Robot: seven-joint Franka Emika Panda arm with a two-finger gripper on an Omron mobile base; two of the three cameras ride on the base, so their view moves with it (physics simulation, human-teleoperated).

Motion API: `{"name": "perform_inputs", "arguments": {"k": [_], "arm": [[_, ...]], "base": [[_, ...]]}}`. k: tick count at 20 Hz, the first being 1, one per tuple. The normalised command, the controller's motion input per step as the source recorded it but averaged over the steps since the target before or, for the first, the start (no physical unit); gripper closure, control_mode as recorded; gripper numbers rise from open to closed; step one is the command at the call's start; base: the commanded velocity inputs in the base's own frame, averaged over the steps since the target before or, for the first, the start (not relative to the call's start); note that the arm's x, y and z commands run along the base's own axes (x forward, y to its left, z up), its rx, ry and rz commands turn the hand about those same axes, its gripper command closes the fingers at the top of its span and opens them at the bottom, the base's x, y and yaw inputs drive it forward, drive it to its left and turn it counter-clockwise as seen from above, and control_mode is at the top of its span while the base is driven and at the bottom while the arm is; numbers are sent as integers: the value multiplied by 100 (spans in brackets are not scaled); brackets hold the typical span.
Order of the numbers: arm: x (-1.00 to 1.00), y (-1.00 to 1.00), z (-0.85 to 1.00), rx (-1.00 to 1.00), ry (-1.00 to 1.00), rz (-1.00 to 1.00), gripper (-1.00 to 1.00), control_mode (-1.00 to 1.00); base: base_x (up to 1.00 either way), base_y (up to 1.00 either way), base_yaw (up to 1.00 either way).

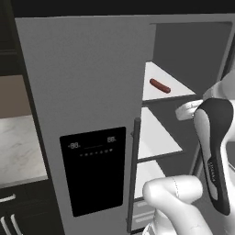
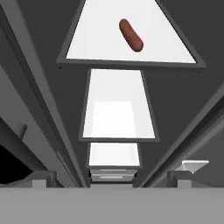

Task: Move the hot dog bun to the plate on the dining table and place the condiment next to that plate. Then navigate to the fridge and take the sausage and place it on the plate as well.

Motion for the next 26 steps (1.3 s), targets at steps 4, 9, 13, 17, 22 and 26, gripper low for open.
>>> {"name": "perform_inputs", "arguments": {"k": [4, 9, 13, 17, 22, 26], "arm": [[29, 0, 64, 0, -22, 5, -100, -100], [85, -7, 24, 0, -3, 4, -100, -100], [100, -34, -7, 6, 3, 3, -100, -100], [98, -22, -32, 6, 2, 3, -100, -100], [84, 0, -32, 0, 0, 0, -100, -100], [92, 0, -29, 0, 0, 0, -100, -100]], "base": [[0, 0, 0], [0, 0, 0], [0, 0, 0], [0, 0, 0], [0, 0, 0], [0, 0, 0]]}}
